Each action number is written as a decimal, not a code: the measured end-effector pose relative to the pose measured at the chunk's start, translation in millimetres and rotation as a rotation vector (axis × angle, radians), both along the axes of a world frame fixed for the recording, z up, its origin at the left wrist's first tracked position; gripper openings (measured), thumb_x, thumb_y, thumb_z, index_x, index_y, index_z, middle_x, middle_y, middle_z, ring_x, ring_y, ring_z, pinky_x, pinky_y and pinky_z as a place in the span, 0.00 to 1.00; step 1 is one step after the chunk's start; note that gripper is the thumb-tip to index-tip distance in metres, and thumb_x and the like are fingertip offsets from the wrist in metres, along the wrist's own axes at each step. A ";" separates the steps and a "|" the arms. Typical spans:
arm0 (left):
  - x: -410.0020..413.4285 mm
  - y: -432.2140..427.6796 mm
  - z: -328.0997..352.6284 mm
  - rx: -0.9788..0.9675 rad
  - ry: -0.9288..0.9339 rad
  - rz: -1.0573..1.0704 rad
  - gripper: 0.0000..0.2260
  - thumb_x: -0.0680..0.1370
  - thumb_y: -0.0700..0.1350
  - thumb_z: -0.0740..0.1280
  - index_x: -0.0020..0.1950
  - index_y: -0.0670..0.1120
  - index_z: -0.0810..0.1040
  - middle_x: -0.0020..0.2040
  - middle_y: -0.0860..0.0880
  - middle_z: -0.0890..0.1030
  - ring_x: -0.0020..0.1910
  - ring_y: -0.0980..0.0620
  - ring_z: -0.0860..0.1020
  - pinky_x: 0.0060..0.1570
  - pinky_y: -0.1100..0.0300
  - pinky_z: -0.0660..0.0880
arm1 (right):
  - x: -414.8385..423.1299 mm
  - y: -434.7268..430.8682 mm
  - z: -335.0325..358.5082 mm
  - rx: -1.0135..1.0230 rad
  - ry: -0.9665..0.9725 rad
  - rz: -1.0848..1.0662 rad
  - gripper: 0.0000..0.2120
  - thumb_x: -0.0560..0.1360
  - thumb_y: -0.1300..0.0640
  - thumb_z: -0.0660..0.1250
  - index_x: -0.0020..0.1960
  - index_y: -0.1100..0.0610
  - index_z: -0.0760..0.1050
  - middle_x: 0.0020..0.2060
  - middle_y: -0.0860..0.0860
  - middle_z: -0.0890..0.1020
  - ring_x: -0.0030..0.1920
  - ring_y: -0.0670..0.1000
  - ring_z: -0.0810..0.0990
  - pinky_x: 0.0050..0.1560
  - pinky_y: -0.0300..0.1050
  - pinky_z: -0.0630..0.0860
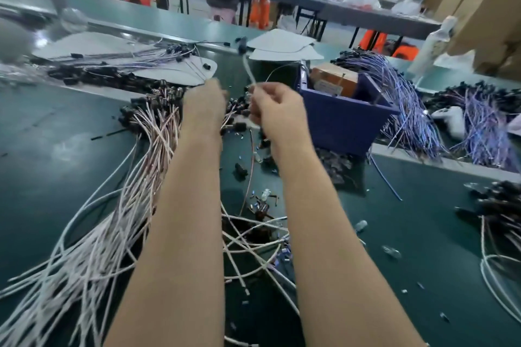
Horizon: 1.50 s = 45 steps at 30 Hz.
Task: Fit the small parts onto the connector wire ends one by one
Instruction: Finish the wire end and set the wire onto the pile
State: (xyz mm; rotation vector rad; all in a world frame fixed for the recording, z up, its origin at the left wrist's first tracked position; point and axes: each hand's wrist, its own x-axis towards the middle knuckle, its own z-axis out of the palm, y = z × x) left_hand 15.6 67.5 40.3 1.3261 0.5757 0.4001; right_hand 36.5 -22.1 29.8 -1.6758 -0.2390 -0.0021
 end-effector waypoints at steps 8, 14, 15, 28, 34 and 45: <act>3.1 -94.0 17.4 0.277 -0.155 -0.705 0.14 0.84 0.48 0.54 0.48 0.46 0.77 0.45 0.50 0.84 0.42 0.54 0.84 0.44 0.60 0.79 | 11.4 -107.0 38.9 0.785 0.071 -0.230 0.05 0.79 0.62 0.62 0.52 0.59 0.75 0.37 0.51 0.80 0.34 0.47 0.79 0.37 0.41 0.76; 11.5 -152.5 8.8 0.472 -0.077 -0.880 0.13 0.83 0.48 0.54 0.51 0.46 0.77 0.47 0.49 0.81 0.45 0.54 0.80 0.42 0.62 0.74 | 11.3 -177.9 29.6 1.255 0.079 -0.276 0.07 0.80 0.67 0.57 0.45 0.61 0.70 0.30 0.56 0.78 0.28 0.50 0.78 0.31 0.41 0.79; 12.7 -158.2 4.5 0.528 -0.065 -0.900 0.13 0.84 0.47 0.54 0.51 0.45 0.77 0.47 0.49 0.81 0.43 0.54 0.79 0.40 0.63 0.72 | 12.1 -184.4 26.9 1.276 0.059 -0.298 0.07 0.81 0.68 0.56 0.46 0.62 0.70 0.27 0.57 0.79 0.26 0.51 0.79 0.30 0.41 0.79; 27.9 -150.2 -18.7 0.685 -0.170 -0.672 0.12 0.82 0.45 0.60 0.45 0.45 0.82 0.31 0.53 0.79 0.19 0.65 0.69 0.24 0.70 0.65 | 16.6 -175.0 -15.7 0.244 0.092 -0.192 0.11 0.79 0.60 0.62 0.40 0.58 0.77 0.34 0.54 0.79 0.34 0.49 0.77 0.35 0.38 0.77; 28.4 -140.9 -20.4 0.641 -0.116 -0.657 0.12 0.82 0.44 0.60 0.45 0.43 0.81 0.35 0.50 0.84 0.24 0.63 0.73 0.29 0.69 0.71 | 18.7 -185.5 -14.9 0.496 0.102 -0.391 0.11 0.79 0.61 0.62 0.39 0.59 0.77 0.30 0.50 0.76 0.27 0.43 0.73 0.30 0.33 0.73; 25.2 -133.3 -16.1 0.806 -0.098 -0.614 0.13 0.81 0.46 0.60 0.42 0.46 0.81 0.30 0.53 0.73 0.26 0.57 0.68 0.26 0.68 0.65 | 16.8 -194.2 -14.2 0.679 0.265 -0.316 0.16 0.79 0.49 0.62 0.40 0.60 0.75 0.26 0.49 0.77 0.24 0.44 0.74 0.27 0.34 0.74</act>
